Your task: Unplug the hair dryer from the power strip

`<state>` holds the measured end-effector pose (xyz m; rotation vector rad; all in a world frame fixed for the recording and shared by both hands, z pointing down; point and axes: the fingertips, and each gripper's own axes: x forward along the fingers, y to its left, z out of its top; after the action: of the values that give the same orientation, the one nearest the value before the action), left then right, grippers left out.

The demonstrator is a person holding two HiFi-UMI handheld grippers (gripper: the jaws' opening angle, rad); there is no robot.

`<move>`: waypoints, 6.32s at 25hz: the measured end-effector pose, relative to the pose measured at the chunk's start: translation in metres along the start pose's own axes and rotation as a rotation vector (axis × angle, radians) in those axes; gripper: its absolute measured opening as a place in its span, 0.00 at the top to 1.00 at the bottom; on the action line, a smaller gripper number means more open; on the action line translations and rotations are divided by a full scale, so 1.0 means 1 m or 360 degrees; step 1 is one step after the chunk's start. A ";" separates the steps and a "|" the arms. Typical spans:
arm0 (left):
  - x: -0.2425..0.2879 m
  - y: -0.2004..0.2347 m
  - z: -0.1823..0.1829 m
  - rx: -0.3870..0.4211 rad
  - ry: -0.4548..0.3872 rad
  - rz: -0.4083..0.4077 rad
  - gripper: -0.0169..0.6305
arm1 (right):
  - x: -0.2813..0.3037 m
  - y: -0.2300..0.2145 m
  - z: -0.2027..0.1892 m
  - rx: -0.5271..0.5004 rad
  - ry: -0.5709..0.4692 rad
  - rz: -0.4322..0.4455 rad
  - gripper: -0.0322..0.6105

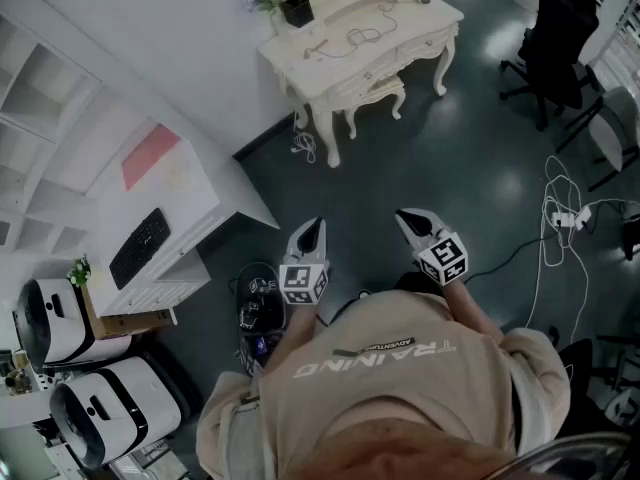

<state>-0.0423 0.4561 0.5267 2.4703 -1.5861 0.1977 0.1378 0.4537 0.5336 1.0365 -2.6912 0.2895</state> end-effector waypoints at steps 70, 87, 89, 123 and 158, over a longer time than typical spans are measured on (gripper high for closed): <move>0.406 0.219 0.061 0.0031 0.0152 -0.0133 0.96 | 0.365 -0.293 0.097 0.0096 0.0035 0.0099 0.94; 0.543 0.264 0.124 -0.0002 0.0134 0.0178 0.96 | 0.479 -0.451 0.145 0.0047 -0.0042 0.0270 0.94; 0.550 0.272 0.123 -0.0008 0.0141 0.0176 0.96 | 0.490 -0.451 0.144 0.0046 -0.0021 0.0290 0.94; 0.668 0.423 0.060 0.0246 0.0438 -0.0392 0.96 | 0.702 -0.481 0.118 -0.0179 0.0800 0.0165 0.94; 0.737 0.415 0.027 0.0311 0.0840 -0.0233 0.88 | 0.721 -0.496 0.077 -0.0286 0.0939 0.0635 0.94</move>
<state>-0.1131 -0.3686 0.7005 2.3758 -1.2042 0.9320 -0.0553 -0.3828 0.7199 0.2851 -2.2947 0.3499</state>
